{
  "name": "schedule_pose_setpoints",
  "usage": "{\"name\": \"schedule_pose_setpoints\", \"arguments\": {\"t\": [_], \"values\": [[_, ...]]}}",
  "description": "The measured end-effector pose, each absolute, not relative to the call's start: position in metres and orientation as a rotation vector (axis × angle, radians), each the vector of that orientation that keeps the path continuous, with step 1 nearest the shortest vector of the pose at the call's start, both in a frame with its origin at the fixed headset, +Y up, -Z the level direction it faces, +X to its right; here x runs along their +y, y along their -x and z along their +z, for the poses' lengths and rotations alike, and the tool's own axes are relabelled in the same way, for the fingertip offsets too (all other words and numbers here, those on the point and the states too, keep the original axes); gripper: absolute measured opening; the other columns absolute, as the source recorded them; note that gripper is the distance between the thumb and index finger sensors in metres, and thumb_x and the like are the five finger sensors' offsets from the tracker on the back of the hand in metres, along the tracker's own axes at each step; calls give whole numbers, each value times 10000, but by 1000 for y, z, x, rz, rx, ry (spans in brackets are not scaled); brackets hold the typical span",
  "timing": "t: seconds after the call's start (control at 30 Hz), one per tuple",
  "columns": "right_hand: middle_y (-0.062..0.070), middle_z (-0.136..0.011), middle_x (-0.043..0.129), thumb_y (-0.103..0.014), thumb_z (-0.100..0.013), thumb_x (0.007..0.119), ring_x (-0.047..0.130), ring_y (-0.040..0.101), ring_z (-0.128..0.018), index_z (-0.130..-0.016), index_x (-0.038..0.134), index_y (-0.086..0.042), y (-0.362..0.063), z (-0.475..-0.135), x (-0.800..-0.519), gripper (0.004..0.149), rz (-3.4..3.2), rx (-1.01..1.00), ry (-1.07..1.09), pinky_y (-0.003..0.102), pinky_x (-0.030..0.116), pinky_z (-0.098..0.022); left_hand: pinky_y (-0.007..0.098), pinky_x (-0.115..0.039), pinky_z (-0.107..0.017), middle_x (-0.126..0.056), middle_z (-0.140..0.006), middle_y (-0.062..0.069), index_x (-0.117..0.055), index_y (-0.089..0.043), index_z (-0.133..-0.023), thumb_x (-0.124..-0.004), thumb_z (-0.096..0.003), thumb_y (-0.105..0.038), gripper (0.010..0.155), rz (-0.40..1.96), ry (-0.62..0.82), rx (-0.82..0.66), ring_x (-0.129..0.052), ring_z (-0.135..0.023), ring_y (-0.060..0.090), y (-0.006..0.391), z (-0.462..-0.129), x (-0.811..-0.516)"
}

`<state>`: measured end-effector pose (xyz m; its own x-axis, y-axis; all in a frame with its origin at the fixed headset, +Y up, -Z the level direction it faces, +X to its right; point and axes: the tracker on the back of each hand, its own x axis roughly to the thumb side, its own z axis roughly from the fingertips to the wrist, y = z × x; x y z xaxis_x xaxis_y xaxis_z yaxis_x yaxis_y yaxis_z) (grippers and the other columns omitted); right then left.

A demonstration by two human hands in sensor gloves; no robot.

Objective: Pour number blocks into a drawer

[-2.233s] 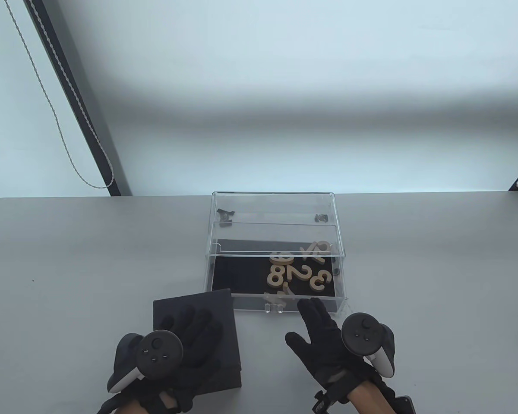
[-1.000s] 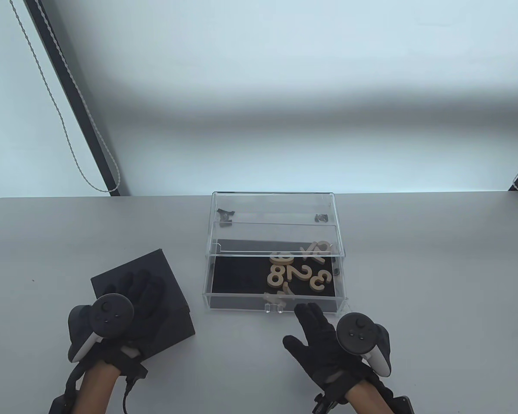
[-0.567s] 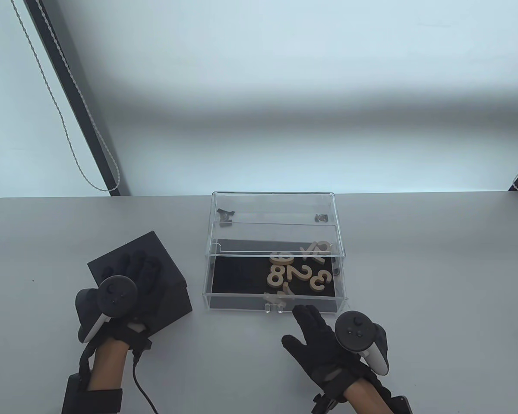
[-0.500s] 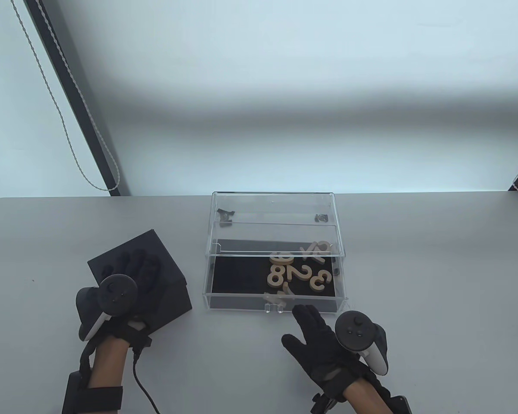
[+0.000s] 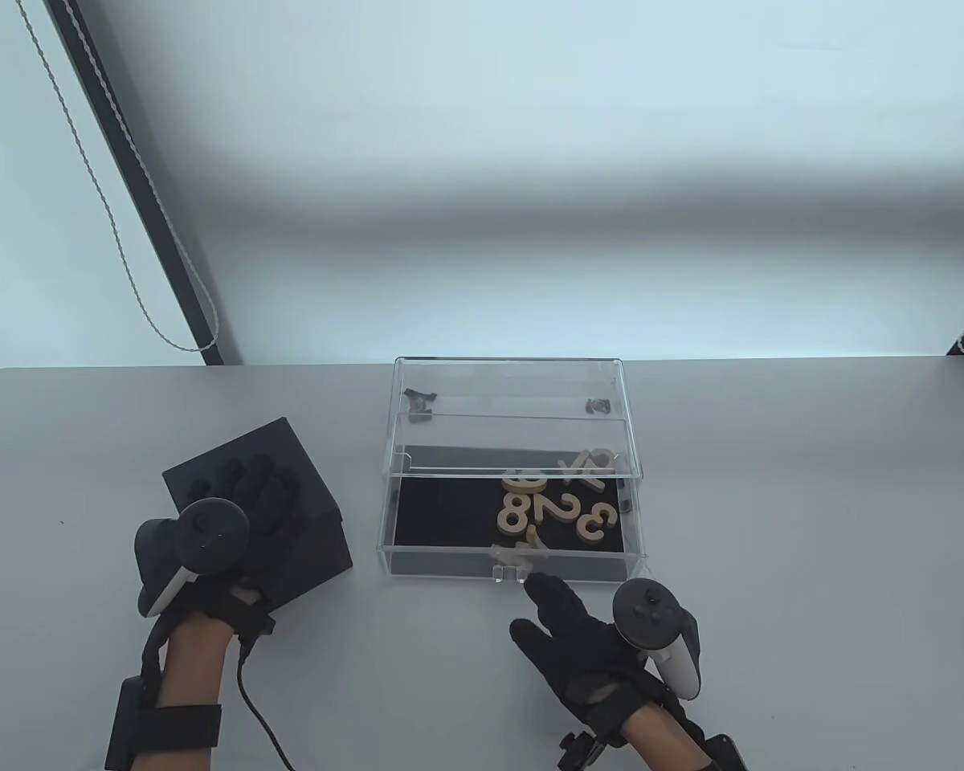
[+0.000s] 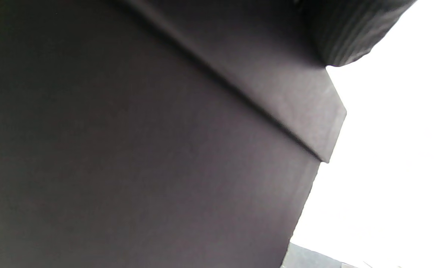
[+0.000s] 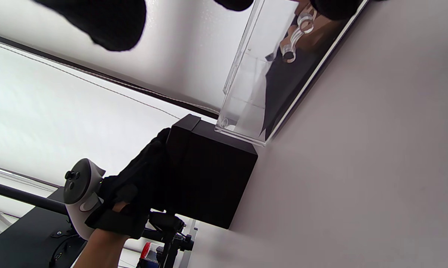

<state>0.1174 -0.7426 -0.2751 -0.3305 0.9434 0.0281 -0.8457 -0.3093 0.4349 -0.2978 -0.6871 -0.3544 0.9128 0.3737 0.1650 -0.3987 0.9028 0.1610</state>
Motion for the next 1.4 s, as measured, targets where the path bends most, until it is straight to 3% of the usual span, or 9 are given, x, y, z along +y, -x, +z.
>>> {"name": "schedule_pose_setpoints", "arguments": {"t": [0.33, 0.6, 0.83, 1.23, 1.37, 1.4], "values": [[313, -1039, 233, -596, -457, 688, 456, 592, -900, -1022, 309, -73, -118, -273, -749, 858, 1788, 410, -278, 705, 446, -642, 707, -418, -740, -667, -1171, 81, -702, -237, -1021, -674, -447, -554, 656, 250, -299, -99, -582, -1063, 444, 279, -343, -682], [311, -1039, 207, -597, -461, 682, 440, 590, -908, -1022, 288, -78, -116, -272, -751, 860, 1750, 425, -265, 702, 444, -646, 698, -410, -741, -656, -1164, 100, -660, -232, -1030, -660, -456, -568, 665, 246, -325, -92, -583, -1055, 431, 273, -320, -684], [310, -1037, 179, -595, -464, 680, 431, 592, -908, -1024, 257, -91, -111, -270, -759, 864, 1686, 465, -249, 677, 487, -641, 695, -420, -739, -666, -1156, 107, -667, -217, -1026, -658, -460, -566, 665, 352, -357, -148, -595, -1047, 433, 258, -300, -666], [299, -1021, 46, -601, -485, 651, 308, 593, -942, -1017, 148, -116, -87, -283, -786, 878, 1474, 574, -162, 688, 435, -663, 670, -463, -730, -746, -1098, 156, -694, -196, -1006, -658, -462, -561, 656, 444, -275, -271, -680, -978, 445, 214, -287, -667], [282, -1009, 44, -600, -497, 639, 278, 575, -951, -1007, 101, -109, -83, -291, -794, 889, 1442, 590, -160, 637, 451, -682, 669, -473, -727, -751, -1094, 158, -696, -195, -1004, -658, -462, -561, 654, 435, -222, -298, -686, -974, 444, 203, -288, -676], [276, -1008, -36, -596, -499, 640, 267, 572, -955, -1005, 87, -113, -82, -293, -796, 891, 1430, 599, -156, 637, 446, -687, 670, -474, -726, -753, -1093, 159, -697, -194, -1004, -659, -462, -560, 655, 429, -208, -302, -687, -972, 446, 201, -288, -678]]}}
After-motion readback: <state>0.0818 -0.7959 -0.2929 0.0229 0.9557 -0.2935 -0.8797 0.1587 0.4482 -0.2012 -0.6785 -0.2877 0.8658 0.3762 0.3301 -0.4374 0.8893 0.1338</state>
